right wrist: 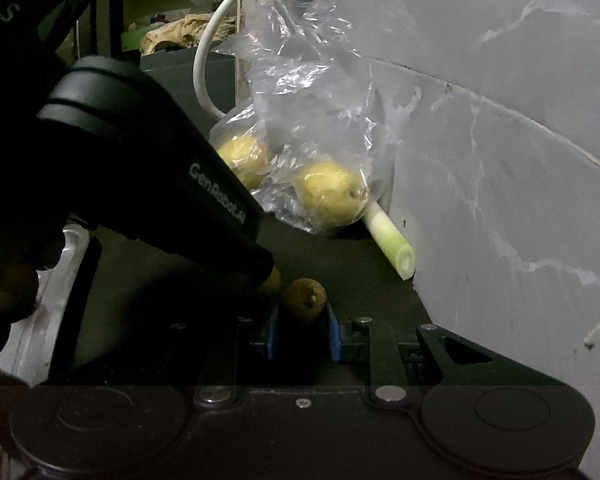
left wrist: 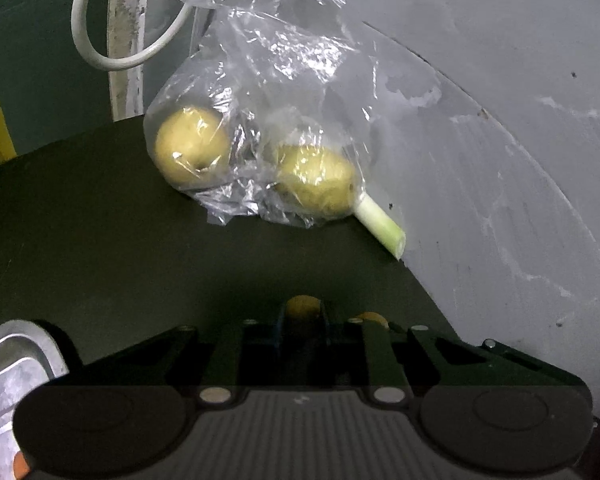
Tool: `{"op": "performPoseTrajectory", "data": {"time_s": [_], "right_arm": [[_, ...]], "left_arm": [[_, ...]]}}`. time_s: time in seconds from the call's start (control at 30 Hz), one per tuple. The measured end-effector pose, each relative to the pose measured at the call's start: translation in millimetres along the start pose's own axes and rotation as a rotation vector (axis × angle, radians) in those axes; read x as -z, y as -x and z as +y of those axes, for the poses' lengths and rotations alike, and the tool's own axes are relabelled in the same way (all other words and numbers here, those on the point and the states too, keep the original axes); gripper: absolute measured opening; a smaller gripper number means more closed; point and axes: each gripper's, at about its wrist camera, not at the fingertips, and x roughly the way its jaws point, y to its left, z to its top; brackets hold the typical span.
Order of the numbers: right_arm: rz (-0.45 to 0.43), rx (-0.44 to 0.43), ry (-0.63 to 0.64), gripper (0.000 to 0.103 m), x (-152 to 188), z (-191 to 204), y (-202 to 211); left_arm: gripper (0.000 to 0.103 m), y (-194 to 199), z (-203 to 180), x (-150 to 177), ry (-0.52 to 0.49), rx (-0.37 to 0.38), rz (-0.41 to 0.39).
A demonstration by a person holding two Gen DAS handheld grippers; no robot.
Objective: Organize fruits
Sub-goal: 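Grasp a small brown round fruit with the right tool while the left tool grasps another, then lift and carry both small brown fruits over the metal tray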
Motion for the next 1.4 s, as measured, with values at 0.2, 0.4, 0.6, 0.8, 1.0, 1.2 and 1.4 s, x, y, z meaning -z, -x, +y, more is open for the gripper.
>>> {"op": "performPoseTrajectory", "data": {"time_s": [0.2,0.4,0.6,0.8,1.0,1.2,1.4], "right_arm": [[0.011,0.01,-0.006,0.026,4.1,0.7,2.7],[0.017,0.012,-0.01,0.027,7.7,-3.0,-0.8],[0.022,0.012,-0.015,0.027,8.2,-8.4,-5.2],[0.019,0.01,-0.012,0.027,9.5,-8.5,-5.1],[0.013,0.007,-0.01,0.027,13.7,-8.1,-0.4],[0.006,0.007,-0.008,0.027,17.3,-7.3,4.1],[0.004,0.003,-0.006,0.027,17.8,-7.5,6.8]], "left_arm": [[0.021,-5.1,-8.3,-1.4,-0.018,-0.011,-0.005],[0.024,-14.1,-21.4,-6.2,-0.055,-0.021,-0.009],[0.024,-23.7,-32.1,-12.4,-0.094,-0.031,-0.016],[0.027,-32.7,-35.8,-17.5,-0.098,-0.024,-0.012],[0.029,-41.1,-36.4,-18.6,-0.095,-0.015,0.004],[0.031,-47.4,-38.3,-20.1,-0.099,-0.019,-0.002],[0.031,-55.3,-43.2,-26.4,-0.104,-0.022,-0.007]]}}
